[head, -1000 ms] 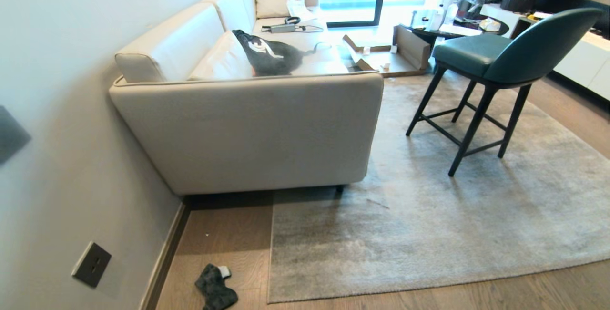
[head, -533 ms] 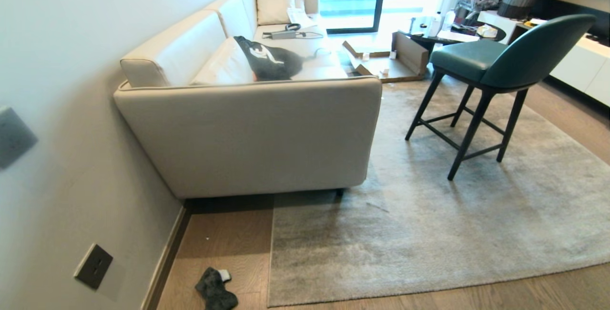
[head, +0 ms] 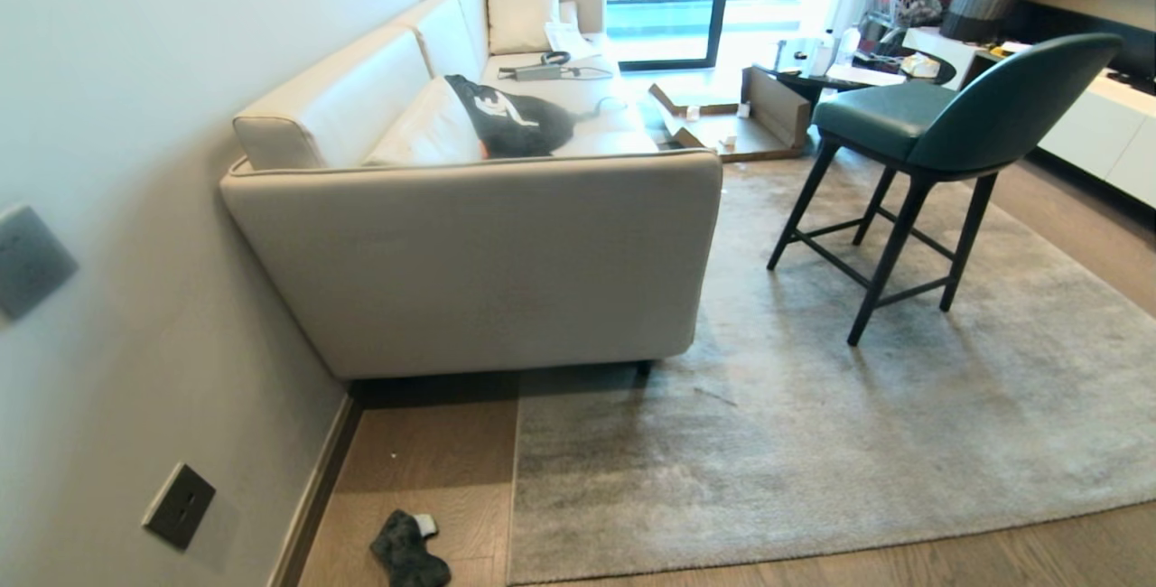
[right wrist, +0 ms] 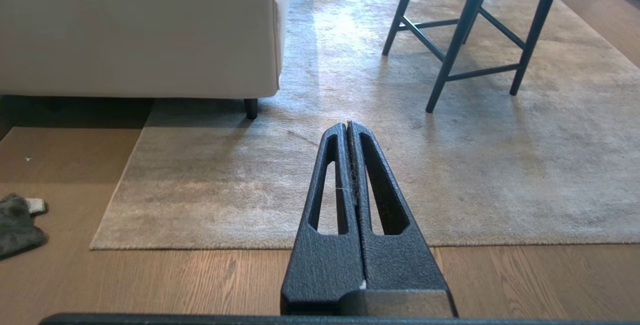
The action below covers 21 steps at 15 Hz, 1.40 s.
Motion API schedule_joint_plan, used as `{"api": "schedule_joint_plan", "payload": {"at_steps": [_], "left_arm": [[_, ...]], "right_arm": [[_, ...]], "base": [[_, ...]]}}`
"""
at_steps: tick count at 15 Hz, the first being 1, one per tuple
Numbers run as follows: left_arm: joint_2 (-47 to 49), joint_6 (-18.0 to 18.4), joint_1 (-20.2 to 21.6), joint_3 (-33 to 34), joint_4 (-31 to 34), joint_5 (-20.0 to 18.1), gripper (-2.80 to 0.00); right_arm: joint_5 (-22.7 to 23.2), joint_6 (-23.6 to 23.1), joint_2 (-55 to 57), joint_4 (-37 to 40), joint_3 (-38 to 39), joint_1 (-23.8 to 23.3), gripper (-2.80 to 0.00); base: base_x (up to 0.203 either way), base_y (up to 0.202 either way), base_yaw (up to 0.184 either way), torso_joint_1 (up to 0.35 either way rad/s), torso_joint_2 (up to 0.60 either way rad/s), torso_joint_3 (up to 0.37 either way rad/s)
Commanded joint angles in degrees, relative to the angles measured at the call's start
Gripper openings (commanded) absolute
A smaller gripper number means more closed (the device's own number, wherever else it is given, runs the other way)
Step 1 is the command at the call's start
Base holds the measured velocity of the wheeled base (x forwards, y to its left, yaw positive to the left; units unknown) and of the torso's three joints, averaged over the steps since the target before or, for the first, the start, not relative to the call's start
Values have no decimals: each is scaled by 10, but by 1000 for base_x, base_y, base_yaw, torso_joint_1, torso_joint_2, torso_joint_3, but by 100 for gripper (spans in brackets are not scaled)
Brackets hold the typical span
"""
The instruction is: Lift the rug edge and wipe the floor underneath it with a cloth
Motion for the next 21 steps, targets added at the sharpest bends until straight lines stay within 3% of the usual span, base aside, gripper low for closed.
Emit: {"api": "schedule_joint_plan", "payload": {"at_steps": [1, 21], "left_arm": [[0, -1, 0, 0, 0, 0, -280], [0, -1, 0, 0, 0, 0, -280]], "right_arm": [[1, -1, 1, 0, 0, 0, -280], [0, 0, 1, 0, 0, 0, -280]], "base": [[0, 0, 0, 1, 7, 30], [0, 0, 0, 0, 0, 0]]}}
